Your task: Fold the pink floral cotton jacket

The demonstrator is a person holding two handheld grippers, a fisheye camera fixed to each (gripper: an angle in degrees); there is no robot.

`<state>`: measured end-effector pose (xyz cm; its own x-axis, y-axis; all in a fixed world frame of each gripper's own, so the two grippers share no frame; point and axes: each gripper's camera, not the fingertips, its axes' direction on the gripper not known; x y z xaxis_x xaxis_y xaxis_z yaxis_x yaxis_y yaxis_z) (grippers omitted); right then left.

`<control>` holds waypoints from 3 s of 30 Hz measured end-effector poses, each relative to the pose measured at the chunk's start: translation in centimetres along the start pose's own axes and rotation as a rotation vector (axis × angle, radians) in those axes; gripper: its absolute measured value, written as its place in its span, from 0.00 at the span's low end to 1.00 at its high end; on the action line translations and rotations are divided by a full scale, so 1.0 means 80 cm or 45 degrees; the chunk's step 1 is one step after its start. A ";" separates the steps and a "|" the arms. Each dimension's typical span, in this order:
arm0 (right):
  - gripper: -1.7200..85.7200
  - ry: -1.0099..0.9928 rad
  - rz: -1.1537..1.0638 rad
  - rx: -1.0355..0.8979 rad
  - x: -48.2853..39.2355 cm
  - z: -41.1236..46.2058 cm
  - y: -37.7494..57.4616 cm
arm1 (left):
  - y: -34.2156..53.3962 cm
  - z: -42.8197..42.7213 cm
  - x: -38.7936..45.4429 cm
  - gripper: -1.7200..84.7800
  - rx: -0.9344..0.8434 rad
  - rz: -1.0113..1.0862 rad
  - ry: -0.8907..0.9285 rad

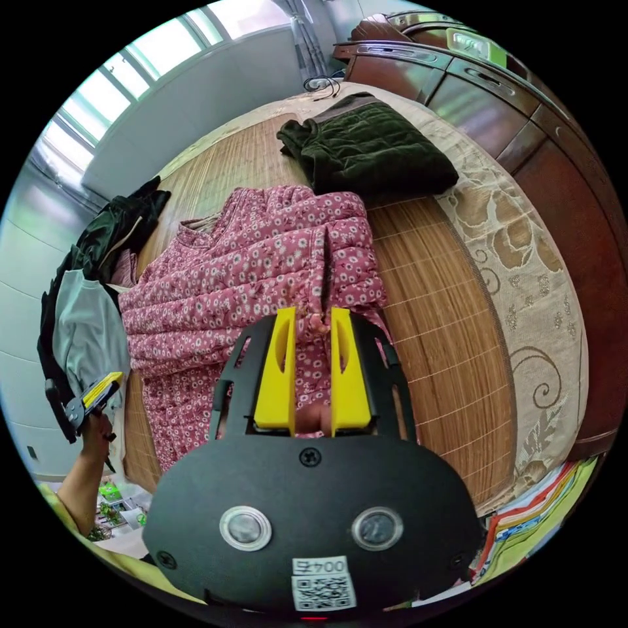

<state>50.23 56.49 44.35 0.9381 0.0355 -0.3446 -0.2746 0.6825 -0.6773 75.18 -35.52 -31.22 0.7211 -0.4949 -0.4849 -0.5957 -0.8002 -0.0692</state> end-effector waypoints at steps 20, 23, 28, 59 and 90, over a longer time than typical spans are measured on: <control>0.12 -0.090 -0.223 -0.158 -0.045 0.114 -0.065 | -0.079 0.121 -0.006 0.02 0.068 -0.056 -0.160; 0.11 -0.173 -0.227 -0.169 -0.036 0.108 -0.077 | -0.073 0.117 -0.004 0.02 0.099 -0.045 -0.200; 0.13 -0.223 -0.211 0.032 -0.021 0.032 -0.059 | -0.069 0.051 -0.038 0.02 0.185 -0.196 0.004; 0.01 0.150 -0.219 -0.575 -0.123 0.087 0.179 | 0.255 -0.074 0.004 0.02 -0.511 -0.066 0.238; 0.01 0.265 -0.264 -0.612 -0.158 0.145 0.117 | 0.439 -0.042 -0.085 0.02 -0.445 -0.442 0.284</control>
<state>38.30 70.90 49.94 0.9345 -0.2422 -0.2607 -0.2001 0.2484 -0.9478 50.54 -61.43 -27.46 0.9350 -0.2105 -0.2856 -0.1831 -0.9758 0.1199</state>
